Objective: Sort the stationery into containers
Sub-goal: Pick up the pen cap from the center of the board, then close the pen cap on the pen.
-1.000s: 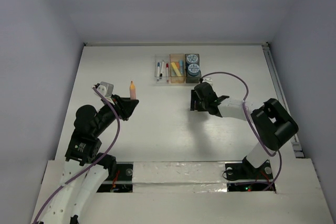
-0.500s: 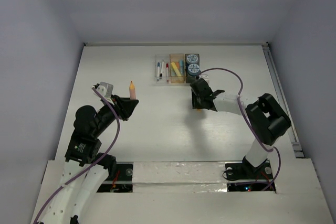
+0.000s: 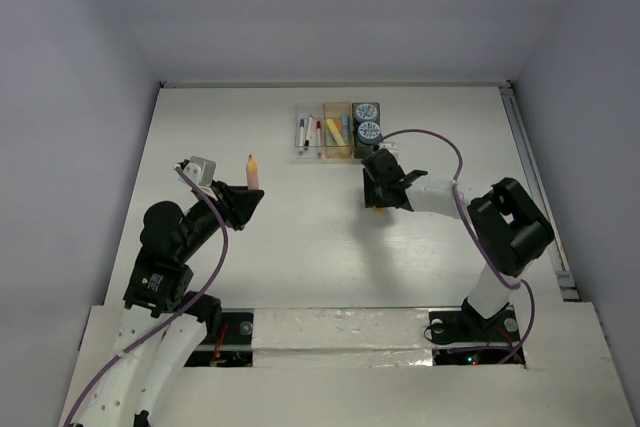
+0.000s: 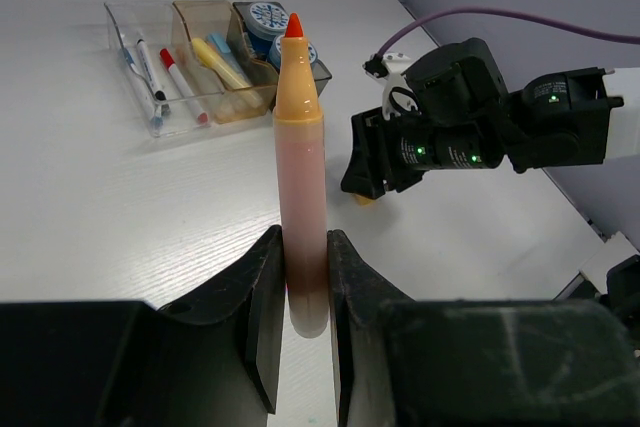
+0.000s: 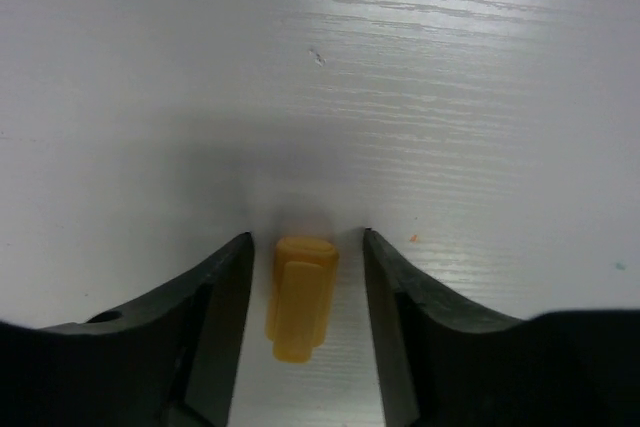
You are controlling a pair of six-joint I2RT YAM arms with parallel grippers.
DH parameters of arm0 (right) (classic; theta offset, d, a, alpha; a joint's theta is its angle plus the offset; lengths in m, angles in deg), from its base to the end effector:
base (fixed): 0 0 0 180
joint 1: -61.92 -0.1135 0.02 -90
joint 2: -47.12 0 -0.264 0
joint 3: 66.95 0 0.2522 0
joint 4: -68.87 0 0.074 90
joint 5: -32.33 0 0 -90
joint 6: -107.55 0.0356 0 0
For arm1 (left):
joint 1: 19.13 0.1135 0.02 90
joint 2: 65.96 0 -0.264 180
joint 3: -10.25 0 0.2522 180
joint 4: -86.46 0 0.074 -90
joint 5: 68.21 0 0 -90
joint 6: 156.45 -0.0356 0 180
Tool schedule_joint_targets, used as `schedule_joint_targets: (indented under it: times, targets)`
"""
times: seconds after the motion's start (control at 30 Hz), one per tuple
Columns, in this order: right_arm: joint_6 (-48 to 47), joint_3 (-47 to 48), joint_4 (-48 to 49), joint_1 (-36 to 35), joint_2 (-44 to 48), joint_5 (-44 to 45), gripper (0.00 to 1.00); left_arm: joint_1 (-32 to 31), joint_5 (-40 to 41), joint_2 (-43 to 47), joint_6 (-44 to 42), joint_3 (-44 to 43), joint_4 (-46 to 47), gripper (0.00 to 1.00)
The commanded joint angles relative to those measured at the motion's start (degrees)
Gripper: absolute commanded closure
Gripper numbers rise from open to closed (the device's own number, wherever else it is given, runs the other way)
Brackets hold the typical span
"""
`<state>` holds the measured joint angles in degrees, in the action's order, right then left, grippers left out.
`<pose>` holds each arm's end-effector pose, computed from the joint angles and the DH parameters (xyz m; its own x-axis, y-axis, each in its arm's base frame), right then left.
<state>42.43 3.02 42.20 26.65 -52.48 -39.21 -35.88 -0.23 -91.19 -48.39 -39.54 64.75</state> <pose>0.2866 0.1889 0.1595 -0.7863 -0.0673 -0.6142 -0.0810 0.9967 -0.0055 0.1086 -0.0466 0.3362 -0.1487 -0.2554 -0.9553 0.6097 0.7369 -0.2919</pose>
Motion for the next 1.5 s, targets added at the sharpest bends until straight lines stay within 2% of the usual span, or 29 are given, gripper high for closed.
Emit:
schedule_joint_targets:
  times: [0.0, 0.07, 0.1, 0.2, 0.33, 0.53, 0.73, 1.07, 1.47]
  targets:
    - [0.60, -0.74, -4.50, 0.29, -0.60, -1.49, 0.51, 0.14, -0.13, 0.80, -0.58, -0.44, 2.32, 1.00]
    - [0.87, -0.92, -4.15, 0.29, -0.69, -2.28, 0.59, 0.14, -0.13, 0.80, -0.66, -0.44, 2.32, 1.00]
    - [0.95, -1.01, -4.06, 0.29, -0.69, -2.46, 0.73, 0.14, -0.21, 0.80, -0.66, -0.44, 2.23, 1.00]
    - [1.39, -1.53, -3.09, 0.29, 0.45, -2.81, 0.91, 0.14, -0.13, 0.63, -0.66, -0.44, 2.32, 1.00]
    - [2.36, -3.46, 1.03, 0.29, 6.94, -3.42, 0.98, 0.14, -0.39, 0.27, -0.66, -0.44, 2.41, 1.00]
    - [1.75, -4.44, 8.77, -0.33, 20.37, -9.65, 1.00, 0.14, -1.00, -1.13, -0.58, -0.36, 2.50, 1.00]
    - [4.82, 2.67, 15.88, -3.22, 24.88, -16.42, 1.00, 0.14, -4.86, -2.89, -0.40, 0.00, 3.81, 1.00]
    - [8.78, 15.42, 38.20, -14.21, 15.75, -14.86, 1.00, 0.14, -6.89, -5.61, -0.31, 0.44, 4.43, 1.00]
    - [6.32, 21.31, 40.68, -18.60, 9.77, -10.47, 1.00, 0.14, -8.48, -5.97, -0.05, 0.70, 5.13, 1.00]
